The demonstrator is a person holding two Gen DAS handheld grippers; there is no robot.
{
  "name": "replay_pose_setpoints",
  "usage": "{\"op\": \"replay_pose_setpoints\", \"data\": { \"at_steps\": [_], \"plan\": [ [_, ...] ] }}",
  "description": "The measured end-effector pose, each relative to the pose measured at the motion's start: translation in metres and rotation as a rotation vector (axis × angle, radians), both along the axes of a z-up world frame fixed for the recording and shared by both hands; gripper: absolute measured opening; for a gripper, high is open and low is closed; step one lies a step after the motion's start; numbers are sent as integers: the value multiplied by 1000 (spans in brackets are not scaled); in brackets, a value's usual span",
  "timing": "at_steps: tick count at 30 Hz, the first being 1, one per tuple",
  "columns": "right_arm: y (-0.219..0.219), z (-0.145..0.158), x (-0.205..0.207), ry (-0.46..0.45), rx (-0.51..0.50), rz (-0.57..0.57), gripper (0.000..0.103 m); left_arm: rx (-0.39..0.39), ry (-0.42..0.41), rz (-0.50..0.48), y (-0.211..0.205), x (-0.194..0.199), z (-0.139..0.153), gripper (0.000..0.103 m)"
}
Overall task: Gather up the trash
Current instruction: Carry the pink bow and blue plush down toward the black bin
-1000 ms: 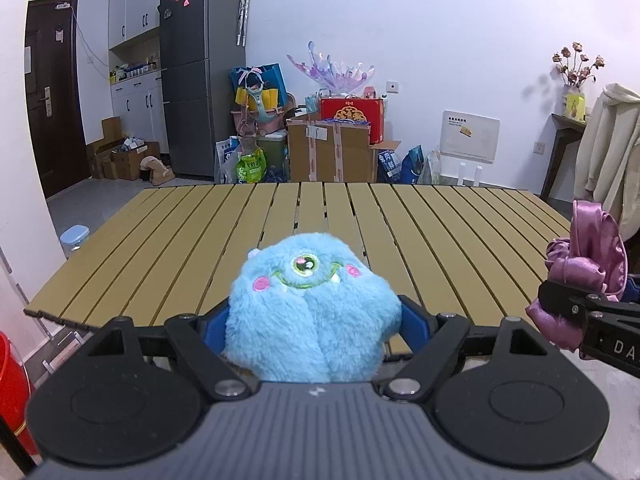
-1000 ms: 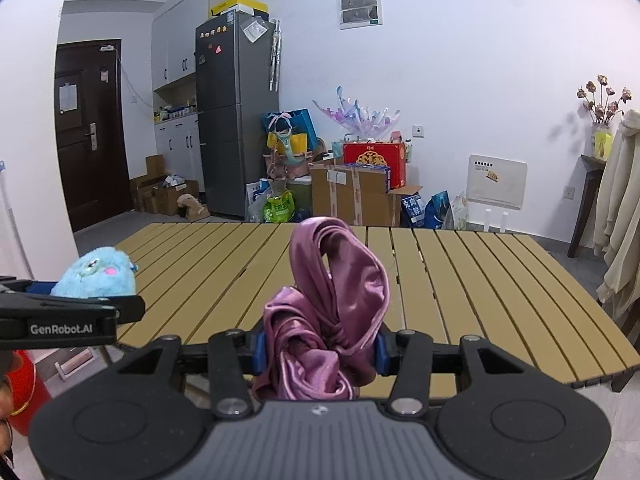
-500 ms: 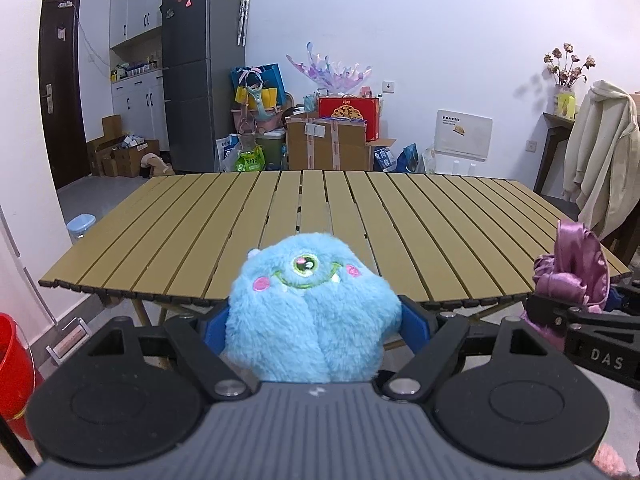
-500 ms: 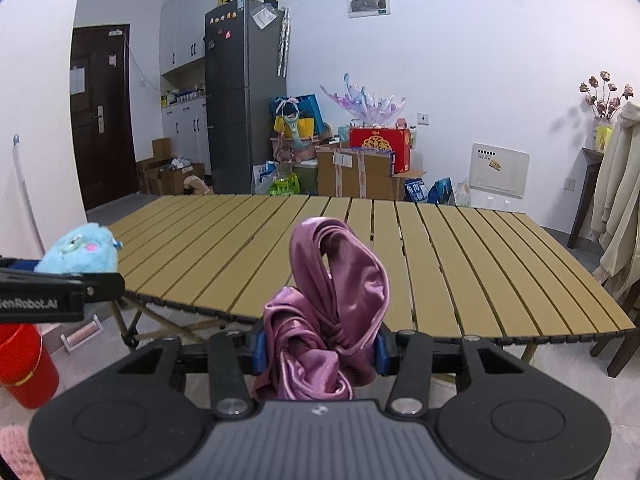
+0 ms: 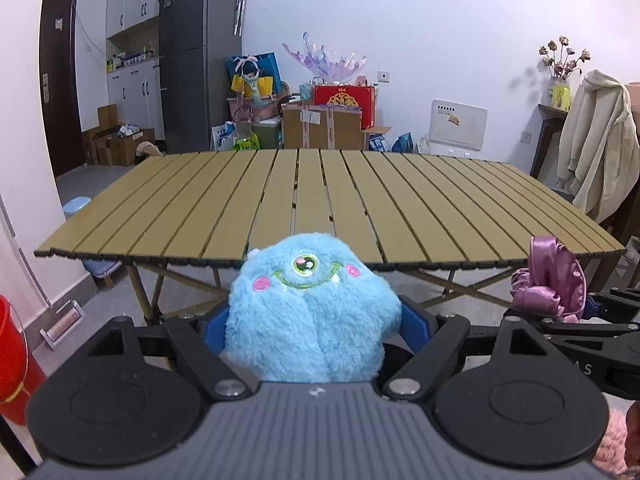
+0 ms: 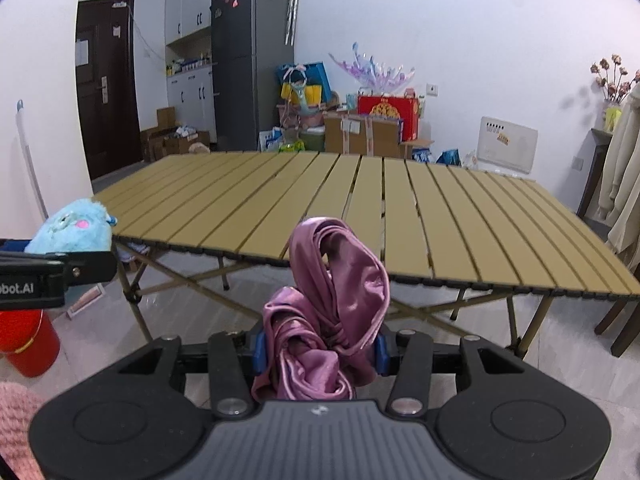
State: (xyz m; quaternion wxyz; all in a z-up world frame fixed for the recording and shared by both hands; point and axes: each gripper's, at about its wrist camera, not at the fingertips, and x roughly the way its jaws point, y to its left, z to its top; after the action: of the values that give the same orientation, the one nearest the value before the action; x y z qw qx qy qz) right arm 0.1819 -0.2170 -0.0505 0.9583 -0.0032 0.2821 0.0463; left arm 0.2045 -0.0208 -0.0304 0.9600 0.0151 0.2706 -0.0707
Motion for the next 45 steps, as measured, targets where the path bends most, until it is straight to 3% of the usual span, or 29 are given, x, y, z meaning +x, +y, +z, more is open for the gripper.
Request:
{"op": "replay_pose_setpoints", "data": {
  "at_steps": [20, 45],
  "plan": [
    [12, -106, 21, 267, -14, 12, 46, 40, 144, 15, 9, 9, -89, 83],
    [-16, -202, 53, 481, -14, -72, 46, 118, 399, 34, 3, 54, -199, 83]
  ]
}}
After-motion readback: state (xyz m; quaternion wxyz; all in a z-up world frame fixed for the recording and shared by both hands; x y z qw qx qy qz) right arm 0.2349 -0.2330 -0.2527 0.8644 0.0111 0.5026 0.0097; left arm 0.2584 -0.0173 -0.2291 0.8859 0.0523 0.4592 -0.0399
